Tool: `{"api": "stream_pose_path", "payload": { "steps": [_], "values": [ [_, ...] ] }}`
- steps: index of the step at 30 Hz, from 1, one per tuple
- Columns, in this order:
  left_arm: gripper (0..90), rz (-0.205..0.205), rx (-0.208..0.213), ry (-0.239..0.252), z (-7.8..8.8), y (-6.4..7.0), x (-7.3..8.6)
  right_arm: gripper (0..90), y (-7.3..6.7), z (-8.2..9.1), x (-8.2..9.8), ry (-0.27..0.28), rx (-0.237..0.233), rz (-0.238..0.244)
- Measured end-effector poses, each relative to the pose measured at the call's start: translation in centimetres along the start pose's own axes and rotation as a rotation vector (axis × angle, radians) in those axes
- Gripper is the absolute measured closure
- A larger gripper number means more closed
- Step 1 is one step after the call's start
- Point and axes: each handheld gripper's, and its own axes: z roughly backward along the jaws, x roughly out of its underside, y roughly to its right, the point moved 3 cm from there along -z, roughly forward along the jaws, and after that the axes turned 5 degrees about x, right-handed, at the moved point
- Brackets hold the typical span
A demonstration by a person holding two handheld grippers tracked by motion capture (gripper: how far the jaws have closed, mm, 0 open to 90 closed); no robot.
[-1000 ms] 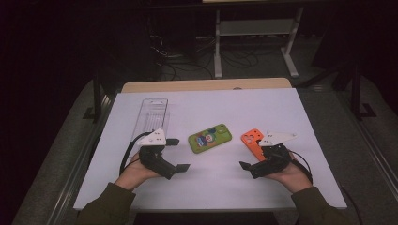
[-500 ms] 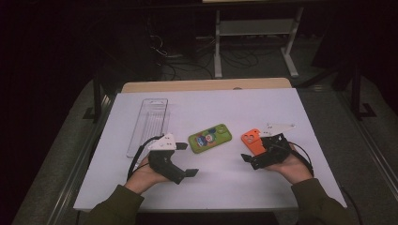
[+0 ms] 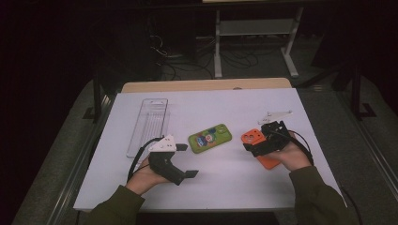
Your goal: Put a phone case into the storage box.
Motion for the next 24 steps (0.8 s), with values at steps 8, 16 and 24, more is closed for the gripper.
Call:
{"api": "stream_pose_path", "payload": {
  "steps": [8,16,24],
  "values": [
    [0.0,-0.006,0.004,-0.014,-0.2,0.1,0.2,0.0,1.3,-0.7,-0.1,-0.049,0.025,-0.040],
    [0.0,-0.014,0.005,-0.020,-0.2,0.1,0.3,0.0,2.1,-1.9,0.9,-0.167,0.096,-0.036],
    [0.0,-0.012,0.005,-0.018,-0.3,0.1,0.3,0.0,2.6,-2.7,1.8,-0.242,0.115,-0.034]
  ]
}}
